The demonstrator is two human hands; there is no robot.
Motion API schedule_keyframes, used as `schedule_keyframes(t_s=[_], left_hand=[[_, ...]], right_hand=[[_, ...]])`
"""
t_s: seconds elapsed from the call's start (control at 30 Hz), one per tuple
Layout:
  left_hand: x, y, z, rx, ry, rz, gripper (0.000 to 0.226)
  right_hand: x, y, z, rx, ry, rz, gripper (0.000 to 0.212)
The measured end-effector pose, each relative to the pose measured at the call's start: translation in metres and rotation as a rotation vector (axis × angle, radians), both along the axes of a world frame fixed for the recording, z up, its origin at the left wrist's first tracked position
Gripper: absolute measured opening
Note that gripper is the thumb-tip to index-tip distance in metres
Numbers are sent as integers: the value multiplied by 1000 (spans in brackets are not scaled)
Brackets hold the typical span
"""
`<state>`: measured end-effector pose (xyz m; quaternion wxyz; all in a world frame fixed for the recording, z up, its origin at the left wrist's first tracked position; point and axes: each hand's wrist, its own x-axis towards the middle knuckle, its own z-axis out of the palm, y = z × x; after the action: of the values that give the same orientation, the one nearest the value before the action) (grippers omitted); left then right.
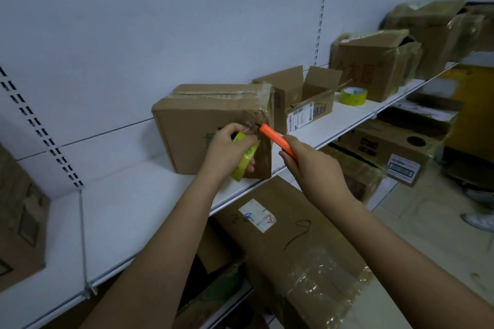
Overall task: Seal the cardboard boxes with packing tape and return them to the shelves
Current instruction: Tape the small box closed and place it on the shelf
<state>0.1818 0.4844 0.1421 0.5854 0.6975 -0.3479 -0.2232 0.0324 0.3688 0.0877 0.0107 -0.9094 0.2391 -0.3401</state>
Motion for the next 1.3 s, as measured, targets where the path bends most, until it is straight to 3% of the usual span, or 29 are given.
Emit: schedule_keyframes(t_s=[0.13, 0.2, 0.3, 0.37, 0.5, 0.67, 0.77, 0.97, 1.2, 1.3], left_hand=[[9, 5, -11, 37, 22, 53, 13], [10, 12, -19, 77, 20, 80, 12], [10, 18, -16, 43, -18, 110, 8], [12, 19, -8, -8, -30, 151, 7], [12, 27, 5, -85, -47, 247, 5], [-1, 61, 15, -177, -105, 549, 8], [-14, 91, 17, -241, -121, 764, 7], [-38, 117, 14, -306, -264, 930, 8], [-67, 88, -2, -110, -614, 1099, 18], [-69, 80, -7, -77, -582, 1135, 23]], right_hand=[[-28, -7, -28, 131, 123, -109, 56], [-43, -1, -29, 254, -57, 0, 53], [-13, -21, 9, 346, -339, 144, 32], [25, -42, 39, 377, -400, 85, 27], [73, -37, 57, 722, -512, 52, 33], [69, 52, 31, 749, -621, 236, 24], [77, 58, 35, 793, -726, 288, 21], [125, 14, 57, 800, -655, 255, 25], [125, 35, 55, 695, -466, 315, 25], [123, 48, 54, 707, -450, 300, 27]])
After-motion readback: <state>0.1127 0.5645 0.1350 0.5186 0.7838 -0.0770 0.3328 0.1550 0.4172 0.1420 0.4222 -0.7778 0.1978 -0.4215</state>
